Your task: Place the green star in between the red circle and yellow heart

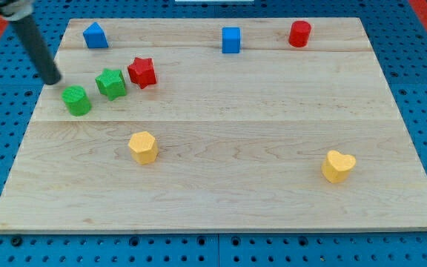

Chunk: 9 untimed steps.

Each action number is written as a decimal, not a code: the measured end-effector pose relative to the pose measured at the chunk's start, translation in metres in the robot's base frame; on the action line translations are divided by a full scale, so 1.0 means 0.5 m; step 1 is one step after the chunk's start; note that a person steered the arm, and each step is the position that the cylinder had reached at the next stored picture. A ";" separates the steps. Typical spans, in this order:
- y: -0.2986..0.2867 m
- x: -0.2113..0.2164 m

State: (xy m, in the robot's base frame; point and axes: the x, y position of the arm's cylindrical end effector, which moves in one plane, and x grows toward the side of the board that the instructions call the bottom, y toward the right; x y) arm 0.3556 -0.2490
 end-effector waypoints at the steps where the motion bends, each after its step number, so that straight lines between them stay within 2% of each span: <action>1: 0.147 0.000; 2: 0.276 0.005; 3: 0.266 0.050; 6: 0.237 0.106; 7: 0.279 0.132; 9: 0.666 0.096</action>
State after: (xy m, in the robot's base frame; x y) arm 0.4036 0.0841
